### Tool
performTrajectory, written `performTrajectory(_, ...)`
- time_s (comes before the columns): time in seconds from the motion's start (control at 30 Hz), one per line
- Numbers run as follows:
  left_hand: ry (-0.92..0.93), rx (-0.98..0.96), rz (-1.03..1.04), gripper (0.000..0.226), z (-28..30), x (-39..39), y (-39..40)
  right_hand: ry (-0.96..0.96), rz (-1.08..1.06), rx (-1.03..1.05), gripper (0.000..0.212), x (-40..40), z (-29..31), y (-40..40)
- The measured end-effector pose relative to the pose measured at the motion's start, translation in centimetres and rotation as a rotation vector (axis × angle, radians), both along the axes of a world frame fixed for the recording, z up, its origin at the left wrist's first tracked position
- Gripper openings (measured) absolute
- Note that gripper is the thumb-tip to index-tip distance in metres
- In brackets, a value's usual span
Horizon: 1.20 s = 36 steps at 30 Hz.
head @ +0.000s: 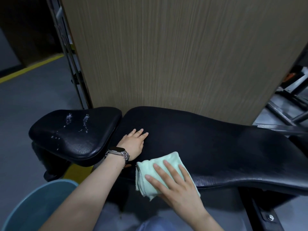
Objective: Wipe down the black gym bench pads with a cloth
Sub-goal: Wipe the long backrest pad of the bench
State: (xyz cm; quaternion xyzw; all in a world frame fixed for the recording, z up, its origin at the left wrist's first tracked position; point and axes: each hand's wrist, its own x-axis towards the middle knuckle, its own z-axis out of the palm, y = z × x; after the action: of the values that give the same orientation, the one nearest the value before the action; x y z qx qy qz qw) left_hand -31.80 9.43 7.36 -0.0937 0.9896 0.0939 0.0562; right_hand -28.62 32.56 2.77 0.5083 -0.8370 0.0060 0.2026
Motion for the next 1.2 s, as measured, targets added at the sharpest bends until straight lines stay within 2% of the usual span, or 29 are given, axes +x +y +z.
performTrajectory(0.4,-0.009,0.026,-0.006,0.048,0.2,1.3,1.5,-0.077,-0.053,0.039,0.075,0.1,0.5,1.0)
performTrajectory(0.53,-0.008,0.031,0.005,0.047,0.3,1.4,1.7,-0.066,-0.074,0.035,0.065,-0.5,0.4,3.7)
performTrajectory(0.77,-0.013,0.029,0.019,0.048,0.7,1.6,2.1,-0.062,-0.125,0.023,0.062,-1.0,0.1,5.2)
performTrajectory(0.93,-0.016,0.027,-0.012,0.047,1.0,1.3,3.4,-0.079,-0.152,0.036,0.08,0.0,-0.3,3.0)
performTrajectory(1.03,-0.016,0.022,-0.048,0.046,0.8,0.7,4.5,-0.079,-0.145,0.015,0.081,0.7,-0.4,0.8)
performTrajectory(1.1,-0.018,0.023,-0.051,0.046,0.7,0.4,4.7,-0.079,-0.135,0.009,0.078,0.7,-0.3,0.4)
performTrajectory(1.2,-0.017,0.025,-0.046,0.046,0.5,0.4,4.7,-0.051,-0.081,-0.018,0.062,0.0,-0.3,1.5)
